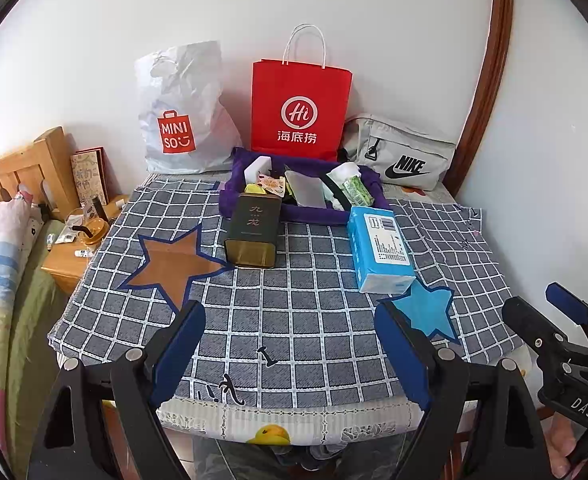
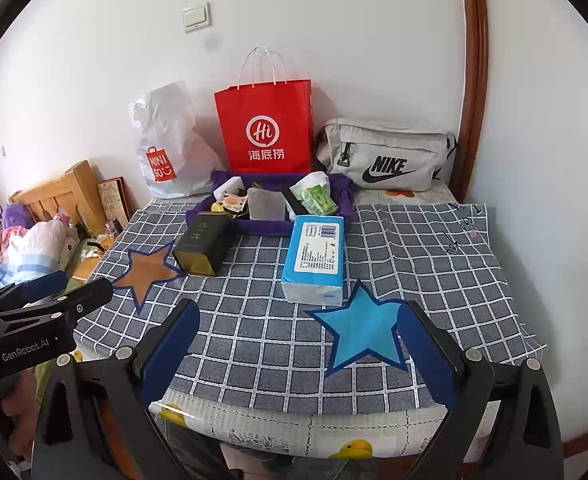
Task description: Organize soft objects
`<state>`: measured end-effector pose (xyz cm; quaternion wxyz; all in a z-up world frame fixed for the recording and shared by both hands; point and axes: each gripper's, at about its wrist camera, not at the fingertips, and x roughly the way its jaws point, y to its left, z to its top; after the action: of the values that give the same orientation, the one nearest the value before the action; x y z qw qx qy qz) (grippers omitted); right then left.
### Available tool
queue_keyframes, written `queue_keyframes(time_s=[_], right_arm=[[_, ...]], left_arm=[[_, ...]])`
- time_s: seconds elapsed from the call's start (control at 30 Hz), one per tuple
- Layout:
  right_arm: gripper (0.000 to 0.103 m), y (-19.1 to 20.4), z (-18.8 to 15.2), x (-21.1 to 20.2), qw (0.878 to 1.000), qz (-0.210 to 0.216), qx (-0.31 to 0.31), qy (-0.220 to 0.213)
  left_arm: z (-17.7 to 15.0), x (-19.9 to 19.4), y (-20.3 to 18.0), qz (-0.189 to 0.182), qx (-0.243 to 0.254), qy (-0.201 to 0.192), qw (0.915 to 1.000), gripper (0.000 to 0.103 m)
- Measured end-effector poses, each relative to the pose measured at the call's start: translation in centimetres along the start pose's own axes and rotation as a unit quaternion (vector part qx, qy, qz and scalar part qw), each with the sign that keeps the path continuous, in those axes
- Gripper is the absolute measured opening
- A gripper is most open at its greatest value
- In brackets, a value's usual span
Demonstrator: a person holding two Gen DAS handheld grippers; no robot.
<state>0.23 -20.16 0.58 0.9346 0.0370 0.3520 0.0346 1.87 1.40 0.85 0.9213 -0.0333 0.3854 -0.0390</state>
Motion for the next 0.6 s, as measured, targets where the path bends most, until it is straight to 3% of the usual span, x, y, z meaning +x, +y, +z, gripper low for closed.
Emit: queue_keyframes(time_s=[0.6], right_arm=[[0.098, -0.58, 0.25, -0.24, 1.0, 0.002, 0.002, -0.003]], left_arm=[[0.13, 0.13, -0.16, 0.0, 0.004, 0.001, 1.0, 0.086]])
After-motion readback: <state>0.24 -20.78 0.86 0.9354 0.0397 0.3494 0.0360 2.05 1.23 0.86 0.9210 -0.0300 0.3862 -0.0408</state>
